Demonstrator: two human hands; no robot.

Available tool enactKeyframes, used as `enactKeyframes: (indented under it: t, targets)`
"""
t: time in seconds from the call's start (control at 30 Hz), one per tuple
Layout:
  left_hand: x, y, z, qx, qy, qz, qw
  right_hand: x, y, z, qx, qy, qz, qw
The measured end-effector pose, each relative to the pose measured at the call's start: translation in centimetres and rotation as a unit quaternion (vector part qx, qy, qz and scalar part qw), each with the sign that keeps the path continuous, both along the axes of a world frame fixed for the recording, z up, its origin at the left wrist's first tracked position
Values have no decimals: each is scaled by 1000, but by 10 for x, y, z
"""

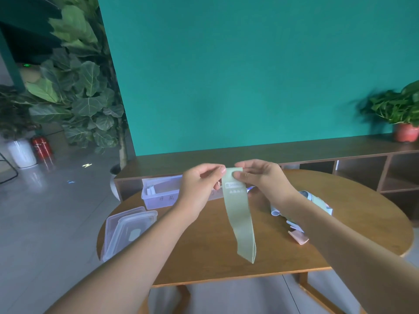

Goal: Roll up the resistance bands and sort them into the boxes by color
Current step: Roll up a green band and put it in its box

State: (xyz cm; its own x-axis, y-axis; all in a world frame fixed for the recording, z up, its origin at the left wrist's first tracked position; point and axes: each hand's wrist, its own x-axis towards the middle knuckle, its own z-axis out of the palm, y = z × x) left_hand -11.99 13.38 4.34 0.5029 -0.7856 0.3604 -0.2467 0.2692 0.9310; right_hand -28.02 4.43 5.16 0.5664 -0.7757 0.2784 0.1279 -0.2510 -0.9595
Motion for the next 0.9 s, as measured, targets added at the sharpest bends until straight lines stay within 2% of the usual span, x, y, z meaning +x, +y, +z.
enactKeyframes:
  t: [0.17,0.43,0.67,0.9]
  targets:
    - [1,-4,-7,8,-60,-11,998,-7,-15,-8,7,13,29,999]
    - [24,-24,-23,24,-95,-9,995,14,-46,-21,13,72,54,996]
    - [58,-75,-84,84,-154,45,983,60,-101,-73,-57,215,-2,975]
    - [88,-128,-140,130,-155,76,976,99,-153,-134,-7,214,-13,977]
